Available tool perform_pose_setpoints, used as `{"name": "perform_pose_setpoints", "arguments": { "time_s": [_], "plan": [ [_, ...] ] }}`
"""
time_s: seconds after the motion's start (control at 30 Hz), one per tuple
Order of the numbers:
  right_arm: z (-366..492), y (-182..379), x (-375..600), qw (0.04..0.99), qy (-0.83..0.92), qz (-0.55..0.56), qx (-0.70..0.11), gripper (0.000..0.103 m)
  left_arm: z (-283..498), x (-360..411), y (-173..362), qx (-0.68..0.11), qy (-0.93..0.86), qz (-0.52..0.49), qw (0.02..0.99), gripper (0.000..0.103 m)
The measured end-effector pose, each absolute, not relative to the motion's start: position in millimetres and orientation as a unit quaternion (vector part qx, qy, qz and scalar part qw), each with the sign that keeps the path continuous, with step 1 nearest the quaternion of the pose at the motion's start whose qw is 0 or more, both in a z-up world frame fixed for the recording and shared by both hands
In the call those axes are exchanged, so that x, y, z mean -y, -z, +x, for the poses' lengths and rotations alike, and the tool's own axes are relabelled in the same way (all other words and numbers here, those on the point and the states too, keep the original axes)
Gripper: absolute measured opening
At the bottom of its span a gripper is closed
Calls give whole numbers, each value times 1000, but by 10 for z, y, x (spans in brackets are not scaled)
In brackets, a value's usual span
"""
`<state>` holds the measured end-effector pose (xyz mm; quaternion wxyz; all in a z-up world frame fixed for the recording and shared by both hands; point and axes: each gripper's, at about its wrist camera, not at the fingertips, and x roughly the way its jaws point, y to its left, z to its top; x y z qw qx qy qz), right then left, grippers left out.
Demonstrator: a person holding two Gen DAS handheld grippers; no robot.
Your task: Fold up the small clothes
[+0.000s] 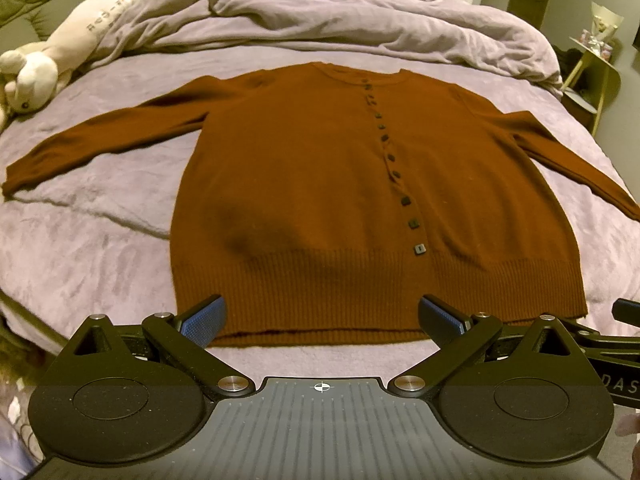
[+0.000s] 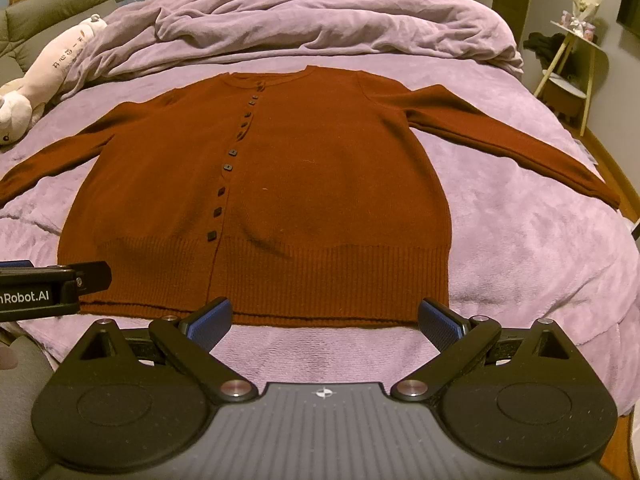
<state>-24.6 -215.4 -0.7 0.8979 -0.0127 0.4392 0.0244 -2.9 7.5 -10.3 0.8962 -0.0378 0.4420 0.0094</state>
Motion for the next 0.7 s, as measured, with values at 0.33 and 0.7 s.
{"name": "perform_pose_setpoints", "arguments": {
  "time_s": [0.33,0.7],
  "plan": [
    [-253,11,2155,899,-26,-11,-438,99,-31,-81,103,-442,-9,-38,896,103],
    [-260,21,2161,899,-29,-5,-436,99,-37,-91,105,-442,-10,-37,896,103]
  ]
}}
